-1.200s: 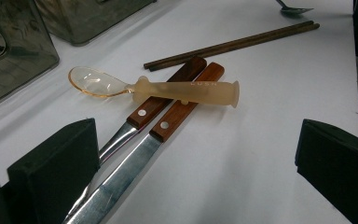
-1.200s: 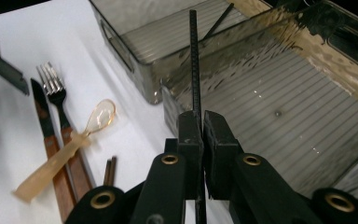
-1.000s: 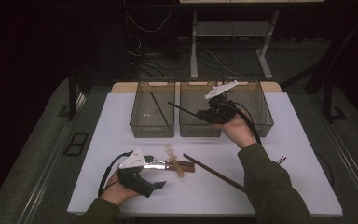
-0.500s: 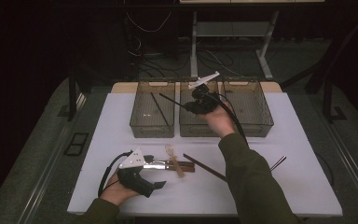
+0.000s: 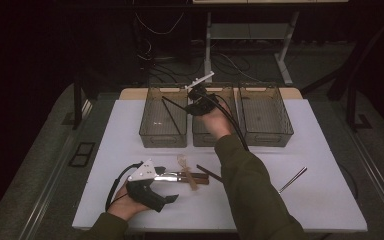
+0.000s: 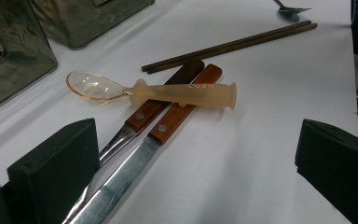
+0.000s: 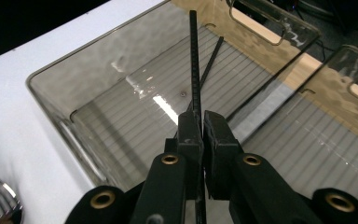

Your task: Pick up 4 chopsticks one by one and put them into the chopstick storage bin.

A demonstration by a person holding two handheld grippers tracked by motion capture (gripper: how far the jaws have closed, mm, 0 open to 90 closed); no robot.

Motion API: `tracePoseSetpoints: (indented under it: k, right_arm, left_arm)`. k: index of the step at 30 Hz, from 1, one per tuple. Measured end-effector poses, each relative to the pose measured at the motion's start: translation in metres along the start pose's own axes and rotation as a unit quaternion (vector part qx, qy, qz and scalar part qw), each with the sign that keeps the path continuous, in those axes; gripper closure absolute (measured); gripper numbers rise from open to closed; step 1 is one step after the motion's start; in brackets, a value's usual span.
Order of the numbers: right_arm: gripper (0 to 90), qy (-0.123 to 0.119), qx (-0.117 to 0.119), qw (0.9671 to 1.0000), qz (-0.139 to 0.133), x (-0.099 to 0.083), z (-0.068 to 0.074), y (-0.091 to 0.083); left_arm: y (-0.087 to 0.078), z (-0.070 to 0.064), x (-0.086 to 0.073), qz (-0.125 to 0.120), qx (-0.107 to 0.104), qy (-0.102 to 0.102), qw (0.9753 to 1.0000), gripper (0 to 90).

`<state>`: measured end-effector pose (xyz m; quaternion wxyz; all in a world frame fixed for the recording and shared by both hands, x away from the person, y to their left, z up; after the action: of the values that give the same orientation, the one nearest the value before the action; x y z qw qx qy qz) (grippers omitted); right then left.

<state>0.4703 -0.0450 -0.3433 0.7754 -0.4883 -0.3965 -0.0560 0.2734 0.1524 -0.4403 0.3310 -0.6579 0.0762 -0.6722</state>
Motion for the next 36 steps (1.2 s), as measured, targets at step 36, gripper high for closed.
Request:
tracePoseSetpoints:
  k: [36]
  right_arm:
    - [74.1,0.027,-0.032,0.9991,0.002,0.015,0.031,0.07]
  left_arm:
    - [-0.003,0.0,0.001,-0.009,-0.005,0.0,0.9999,0.0]
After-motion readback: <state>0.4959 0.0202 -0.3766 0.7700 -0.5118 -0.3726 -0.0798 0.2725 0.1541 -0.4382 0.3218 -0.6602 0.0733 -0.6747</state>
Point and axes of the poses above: each handheld gripper's, and its own axes: y roughly forward along the jaws, x roughly out of its top, z roughly to its left, the point moved 1 cm from there along y, roughly forward along the jaws, and after that the axes turned 14 degrees about y, right-handed, at the moved point
